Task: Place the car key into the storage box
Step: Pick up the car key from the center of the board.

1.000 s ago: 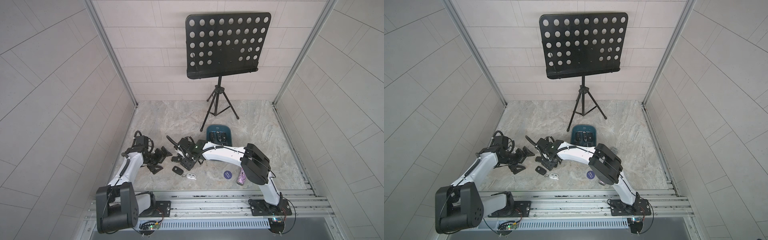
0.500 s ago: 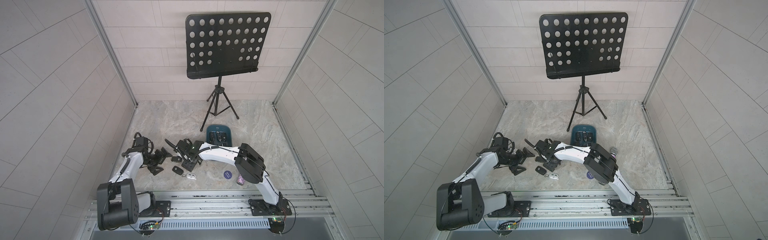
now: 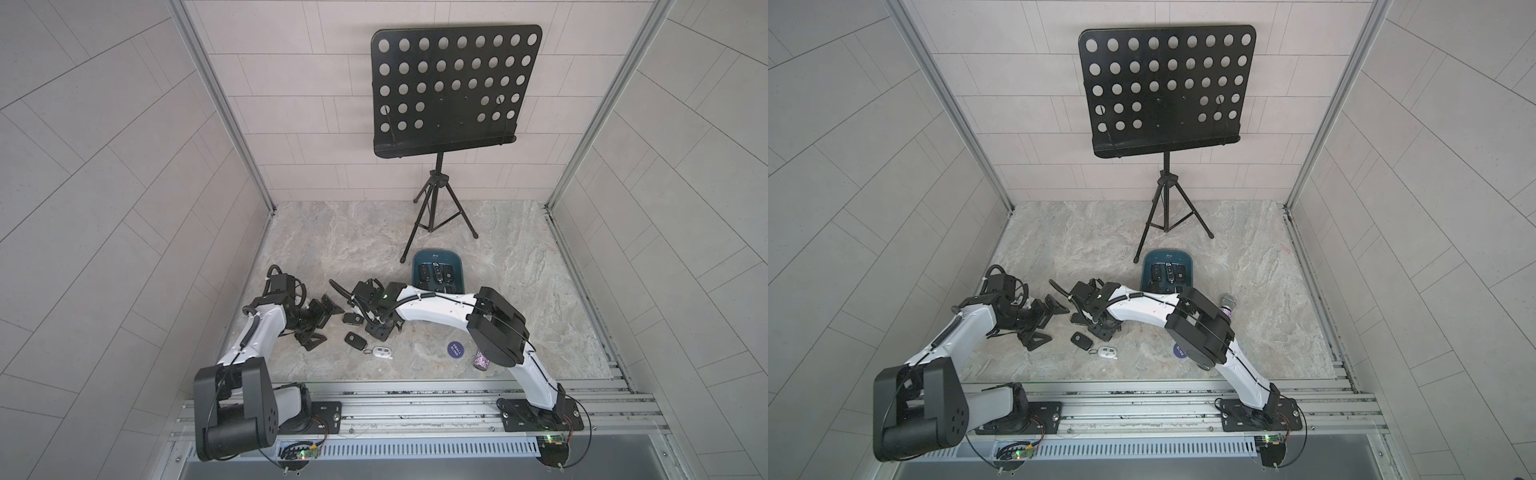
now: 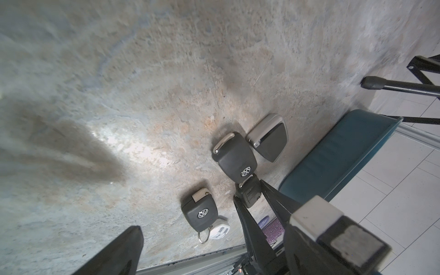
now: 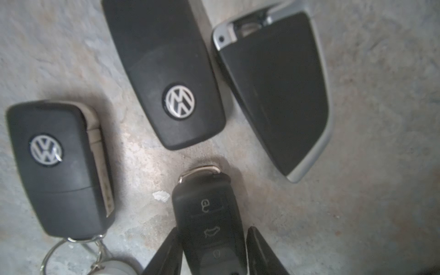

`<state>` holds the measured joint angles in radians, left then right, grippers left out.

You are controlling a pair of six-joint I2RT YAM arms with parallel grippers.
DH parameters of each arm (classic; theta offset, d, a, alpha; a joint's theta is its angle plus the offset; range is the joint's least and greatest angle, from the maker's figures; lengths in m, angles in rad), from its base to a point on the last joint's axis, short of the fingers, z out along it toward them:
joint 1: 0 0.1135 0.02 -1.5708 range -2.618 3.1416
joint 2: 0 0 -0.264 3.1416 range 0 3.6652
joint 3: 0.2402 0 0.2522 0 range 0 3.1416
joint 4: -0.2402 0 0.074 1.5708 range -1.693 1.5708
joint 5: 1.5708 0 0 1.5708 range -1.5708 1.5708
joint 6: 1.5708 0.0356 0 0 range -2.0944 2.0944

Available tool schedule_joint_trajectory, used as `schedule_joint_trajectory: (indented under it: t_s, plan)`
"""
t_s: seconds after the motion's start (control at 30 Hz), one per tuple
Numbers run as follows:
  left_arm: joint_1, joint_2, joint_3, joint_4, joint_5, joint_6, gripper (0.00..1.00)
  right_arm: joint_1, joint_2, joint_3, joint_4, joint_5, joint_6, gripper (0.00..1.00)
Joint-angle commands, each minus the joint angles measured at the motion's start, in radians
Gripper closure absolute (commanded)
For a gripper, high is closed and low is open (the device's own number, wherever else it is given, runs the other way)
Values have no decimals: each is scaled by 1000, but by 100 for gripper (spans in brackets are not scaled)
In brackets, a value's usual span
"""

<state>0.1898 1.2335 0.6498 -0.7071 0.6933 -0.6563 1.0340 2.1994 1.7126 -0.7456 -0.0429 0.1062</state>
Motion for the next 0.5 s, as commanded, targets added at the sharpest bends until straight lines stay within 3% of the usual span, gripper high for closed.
schedule_joint_trajectory:
  t_s: [0.0,0.47]
  plan:
    - [10,-7,-11,-8,5,15,0,6,16,12,-24,12,-10,60]
    - [11,-24,-5,-24,-1,14,0,0,-62,18,32,-10,22,70]
